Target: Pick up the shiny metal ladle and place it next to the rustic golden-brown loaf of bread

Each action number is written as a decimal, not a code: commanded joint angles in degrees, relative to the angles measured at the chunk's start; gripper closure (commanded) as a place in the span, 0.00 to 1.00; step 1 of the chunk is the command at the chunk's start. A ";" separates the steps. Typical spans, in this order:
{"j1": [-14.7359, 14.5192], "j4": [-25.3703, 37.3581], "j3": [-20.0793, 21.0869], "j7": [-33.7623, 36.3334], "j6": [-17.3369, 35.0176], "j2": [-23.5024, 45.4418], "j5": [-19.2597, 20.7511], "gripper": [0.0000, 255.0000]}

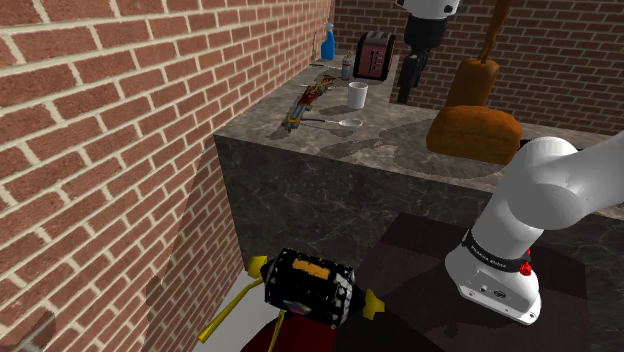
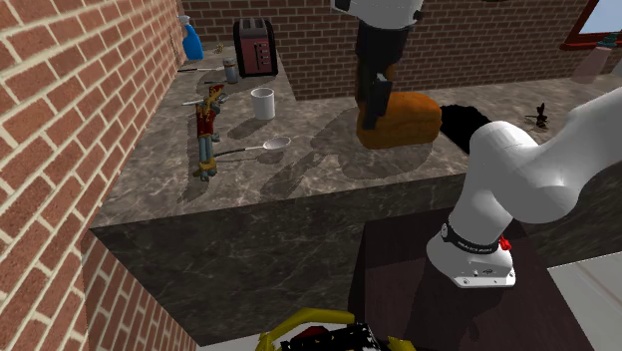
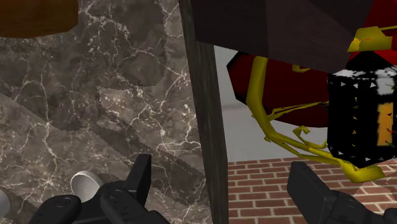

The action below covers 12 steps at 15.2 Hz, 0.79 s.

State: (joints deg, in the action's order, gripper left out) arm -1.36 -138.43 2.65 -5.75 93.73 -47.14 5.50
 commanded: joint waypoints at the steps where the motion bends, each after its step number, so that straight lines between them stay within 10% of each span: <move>1: 0.00 0.00 0.00 0.00 0.00 0.00 0.00 0.00; 12: 1.14 7.30 -9.77 -11.74 13.88 22.03 1.19 0.00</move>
State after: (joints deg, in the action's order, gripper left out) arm -0.27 -132.29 -6.17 -16.19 106.20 -27.76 6.78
